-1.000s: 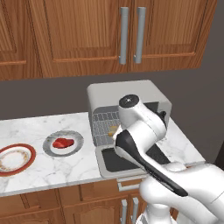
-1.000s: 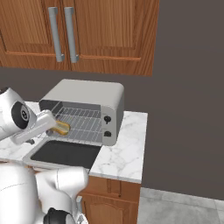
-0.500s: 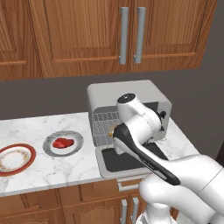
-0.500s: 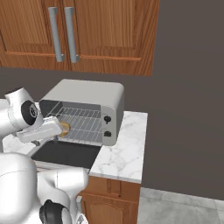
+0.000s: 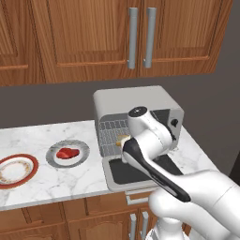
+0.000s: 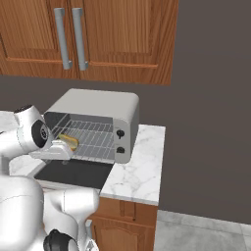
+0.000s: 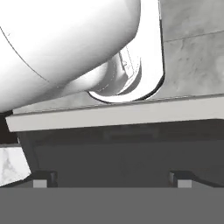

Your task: Open the toaster oven door. Place the hotdog bun on the top rack in the toaster oven and place the steak on the bottom rack.

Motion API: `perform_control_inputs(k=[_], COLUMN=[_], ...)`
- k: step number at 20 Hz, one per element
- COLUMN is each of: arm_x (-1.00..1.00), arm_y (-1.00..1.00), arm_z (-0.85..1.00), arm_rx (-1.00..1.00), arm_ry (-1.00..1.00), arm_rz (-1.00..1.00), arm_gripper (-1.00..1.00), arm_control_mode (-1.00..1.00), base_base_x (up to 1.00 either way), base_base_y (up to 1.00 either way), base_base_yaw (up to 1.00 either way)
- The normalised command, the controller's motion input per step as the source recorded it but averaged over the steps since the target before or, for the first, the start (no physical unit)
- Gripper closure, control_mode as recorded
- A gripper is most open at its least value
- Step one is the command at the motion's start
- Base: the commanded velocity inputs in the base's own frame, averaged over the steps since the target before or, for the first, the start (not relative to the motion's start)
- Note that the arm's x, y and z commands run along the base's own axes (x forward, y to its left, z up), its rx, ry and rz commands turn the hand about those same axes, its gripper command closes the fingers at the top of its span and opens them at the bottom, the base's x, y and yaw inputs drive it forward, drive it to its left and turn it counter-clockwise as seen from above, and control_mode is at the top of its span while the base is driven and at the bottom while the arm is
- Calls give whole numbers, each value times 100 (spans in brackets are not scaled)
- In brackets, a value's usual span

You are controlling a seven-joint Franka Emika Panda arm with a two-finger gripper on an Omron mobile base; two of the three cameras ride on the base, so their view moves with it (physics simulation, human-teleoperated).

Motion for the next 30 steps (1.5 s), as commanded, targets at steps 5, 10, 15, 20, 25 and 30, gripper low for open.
perform_control_inputs(k=[5,10,15,20,25,30], arm_x=[43,51,62,60,49,43], arm_y=[0,0,0,0,0,0], arm_z=[-28,-13,-2,0,3,0], arm_rx=[6,3,0,0,0,0], arm_ry=[-9,-13,-8,-11,-12,-9], arm_rz=[-17,-6,0,0,0,0], arm_gripper=[-100,-100,-100,-100,-100,-100], arm_control_mode=[-100,-100,-100,-100,-100,-100], base_base_x=[0,0,0,0,0,0], base_base_y=[0,0,0,0,0,0], base_base_yaw=[0,0,0,0,0,0])
